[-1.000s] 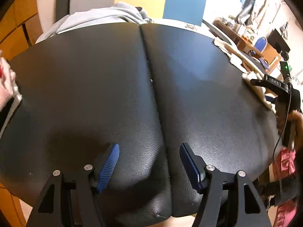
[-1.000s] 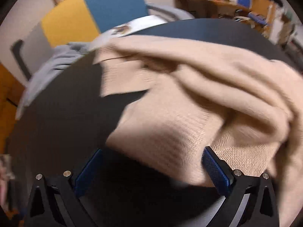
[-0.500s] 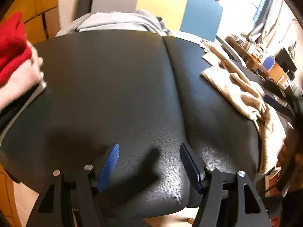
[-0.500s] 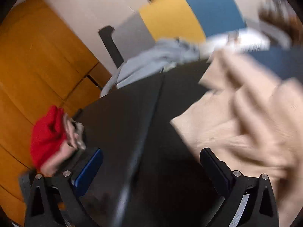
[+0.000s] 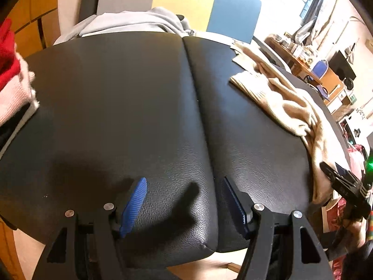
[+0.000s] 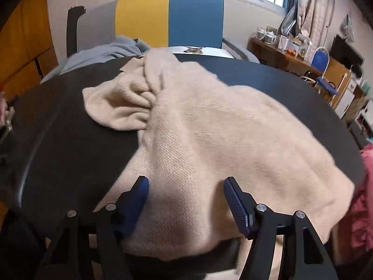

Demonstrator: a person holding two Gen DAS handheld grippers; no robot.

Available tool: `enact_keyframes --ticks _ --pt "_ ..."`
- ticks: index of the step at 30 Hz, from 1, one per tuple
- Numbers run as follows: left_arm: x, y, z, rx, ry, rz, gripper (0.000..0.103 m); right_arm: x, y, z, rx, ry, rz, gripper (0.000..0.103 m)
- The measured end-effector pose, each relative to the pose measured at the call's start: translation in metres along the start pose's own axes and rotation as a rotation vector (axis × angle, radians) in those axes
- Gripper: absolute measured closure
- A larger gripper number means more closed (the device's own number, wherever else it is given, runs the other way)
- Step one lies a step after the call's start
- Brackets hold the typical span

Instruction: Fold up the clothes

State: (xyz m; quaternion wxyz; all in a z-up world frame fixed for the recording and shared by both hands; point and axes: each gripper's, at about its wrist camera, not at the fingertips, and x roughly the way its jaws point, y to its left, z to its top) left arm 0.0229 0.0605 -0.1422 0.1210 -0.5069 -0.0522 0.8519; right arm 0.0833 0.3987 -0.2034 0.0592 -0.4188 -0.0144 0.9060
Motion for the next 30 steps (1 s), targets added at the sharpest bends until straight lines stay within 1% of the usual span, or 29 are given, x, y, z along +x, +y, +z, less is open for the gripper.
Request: enact_keyframes --ticks 2,3,4,5,7,9,10,11,13,15,17,19,20,22,23,24,25,26,27,28,29,30 --pt "0.001 0.002 0.000 -0.007 0.001 0.010 0.035 0.005 0.000 -0.006 0.002 0.027 0.016 0.050" --pt "0.002 0.004 -0.001 -0.011 0.005 0.009 0.035 0.005 0.004 -0.005 -0.027 0.030 0.023 0.061" --pt "0.002 0.005 -0.001 -0.016 0.008 0.008 0.035 0.003 0.006 0.000 -0.060 0.031 0.013 0.068" --pt "0.002 0.005 -0.002 -0.019 0.011 0.007 0.035 0.000 0.007 0.006 -0.091 0.032 -0.001 0.070" --pt "0.002 0.006 -0.001 -0.017 0.008 0.007 0.035 -0.005 0.010 0.017 -0.155 0.034 -0.029 0.088" --pt "0.001 0.007 0.001 -0.013 0.005 0.007 0.035 -0.011 0.013 0.028 -0.219 0.036 -0.057 0.089" --pt "0.001 0.008 0.002 -0.011 0.004 0.007 0.035 -0.019 0.013 0.037 -0.254 0.022 -0.092 0.090" --pt "0.001 0.008 0.003 -0.009 0.003 0.007 0.035 -0.029 0.012 0.045 -0.298 0.001 -0.140 0.090" --pt "0.001 0.011 0.004 -0.014 0.001 0.004 0.035 -0.049 -0.001 0.067 -0.395 -0.049 -0.274 0.090" --pt "0.002 0.014 0.006 -0.021 0.003 0.001 0.035 -0.065 -0.033 0.099 -0.427 -0.088 -0.404 0.090" --pt "0.005 0.015 0.007 -0.023 0.013 -0.004 0.035 -0.067 -0.067 0.132 -0.439 -0.101 -0.533 0.090" --pt "0.005 0.014 0.009 -0.012 0.018 -0.004 0.035 -0.057 -0.104 0.164 -0.418 -0.097 -0.628 0.090" --pt "0.004 0.013 0.010 -0.005 0.017 -0.004 0.035 -0.046 -0.127 0.181 -0.389 -0.080 -0.694 0.091" --pt "0.002 0.012 0.012 0.003 0.015 -0.006 0.035 -0.027 -0.170 0.203 -0.298 0.017 -0.744 0.090" --pt "0.002 0.011 0.012 0.001 0.016 -0.006 0.035 -0.020 -0.188 0.207 -0.213 0.046 -0.696 0.090" --pt "0.002 0.011 0.013 0.000 0.019 -0.005 0.035 -0.014 -0.207 0.210 -0.120 0.068 -0.632 0.086" --pt "0.005 0.011 0.015 0.000 0.028 -0.007 0.035 -0.012 -0.218 0.209 -0.045 0.073 -0.603 0.076" --pt "0.008 0.010 0.017 0.006 0.032 -0.005 0.035 -0.013 -0.227 0.203 0.032 0.074 -0.582 0.070" --pt "0.011 0.006 0.019 0.018 0.035 -0.001 0.035 -0.018 -0.233 0.194 0.115 0.061 -0.519 0.061" --pt "0.014 0.002 0.022 0.032 0.038 0.004 0.035 -0.026 -0.236 0.181 0.189 0.031 -0.413 0.050" --pt "0.016 -0.003 0.026 0.047 0.043 -0.005 0.035 -0.035 -0.236 0.164 0.254 0.005 -0.312 0.042" --pt "0.018 -0.011 0.032 0.063 0.041 -0.023 0.035 -0.043 -0.234 0.145 0.316 -0.018 -0.213 0.031"
